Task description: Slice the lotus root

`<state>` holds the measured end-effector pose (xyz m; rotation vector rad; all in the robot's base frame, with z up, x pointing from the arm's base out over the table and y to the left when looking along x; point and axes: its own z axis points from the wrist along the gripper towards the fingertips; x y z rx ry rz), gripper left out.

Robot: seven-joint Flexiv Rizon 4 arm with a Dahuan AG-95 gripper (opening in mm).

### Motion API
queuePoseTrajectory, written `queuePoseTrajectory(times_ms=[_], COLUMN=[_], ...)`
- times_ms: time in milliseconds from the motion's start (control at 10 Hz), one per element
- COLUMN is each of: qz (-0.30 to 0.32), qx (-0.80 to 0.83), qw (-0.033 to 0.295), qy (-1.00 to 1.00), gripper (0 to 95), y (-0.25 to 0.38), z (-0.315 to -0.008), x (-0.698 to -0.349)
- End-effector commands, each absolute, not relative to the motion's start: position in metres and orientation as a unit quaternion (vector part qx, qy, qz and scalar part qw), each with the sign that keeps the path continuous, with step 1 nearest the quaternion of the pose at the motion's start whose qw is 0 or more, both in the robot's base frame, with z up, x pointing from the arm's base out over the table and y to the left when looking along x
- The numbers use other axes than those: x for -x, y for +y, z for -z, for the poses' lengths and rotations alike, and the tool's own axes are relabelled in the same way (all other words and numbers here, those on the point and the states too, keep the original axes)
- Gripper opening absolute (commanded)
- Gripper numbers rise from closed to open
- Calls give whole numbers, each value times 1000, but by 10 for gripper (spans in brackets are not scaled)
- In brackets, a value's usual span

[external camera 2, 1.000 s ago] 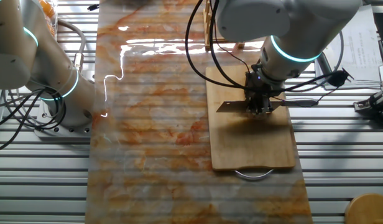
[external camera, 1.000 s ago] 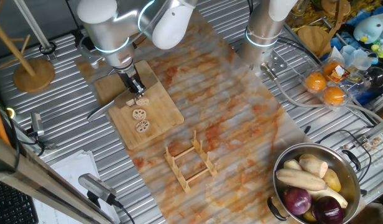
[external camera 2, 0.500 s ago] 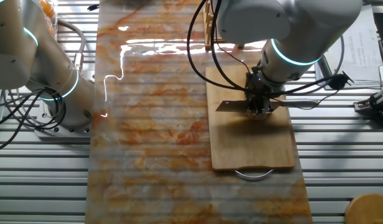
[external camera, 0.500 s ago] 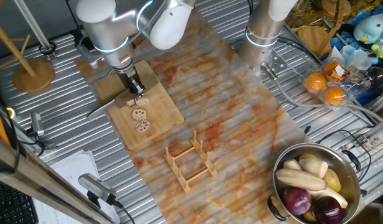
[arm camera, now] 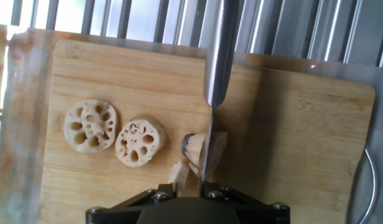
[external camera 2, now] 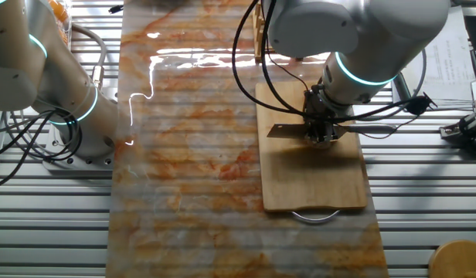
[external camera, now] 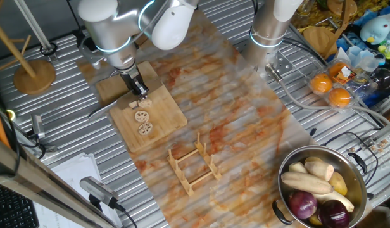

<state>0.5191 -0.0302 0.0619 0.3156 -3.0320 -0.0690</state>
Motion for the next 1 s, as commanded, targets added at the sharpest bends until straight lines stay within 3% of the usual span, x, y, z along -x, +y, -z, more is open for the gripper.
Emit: queuePoseTrajectory(times_ms=[100,200,300,400,500,1000], qz=[23,23,24,25,27,22], qx=[-103,-110,-117,-128,-100,-168], qw=[46,47,46,44,40,34], qy=[-993,-993,-992,-990,-994,-985], gripper=[190,190,0,190,0,0], y=[-30,-30,-30,-30,-30,-28], z=[-62,-62,-61,-61,-62,-59], x=[-518,-518,-517,-516,-514,-509])
